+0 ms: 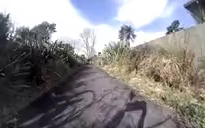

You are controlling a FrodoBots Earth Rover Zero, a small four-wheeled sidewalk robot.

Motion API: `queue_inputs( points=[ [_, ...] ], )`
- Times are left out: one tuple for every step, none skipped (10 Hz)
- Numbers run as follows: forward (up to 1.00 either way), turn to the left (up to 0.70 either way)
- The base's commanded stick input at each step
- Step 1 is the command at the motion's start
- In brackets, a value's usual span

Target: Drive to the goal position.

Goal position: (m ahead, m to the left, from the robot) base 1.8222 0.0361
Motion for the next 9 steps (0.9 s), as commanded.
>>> queue_inputs(
  points=[
    [0.85, 0.00],
    [0.85, 0.00],
    [0.85, 0.00],
    [0.85, 0.00],
    [0.85, 0.00],
    [0.85, 0.00],
    [0.85, 0.00],
    [0.85, 0.00],
    [0.85, 0.00]
  ],
)
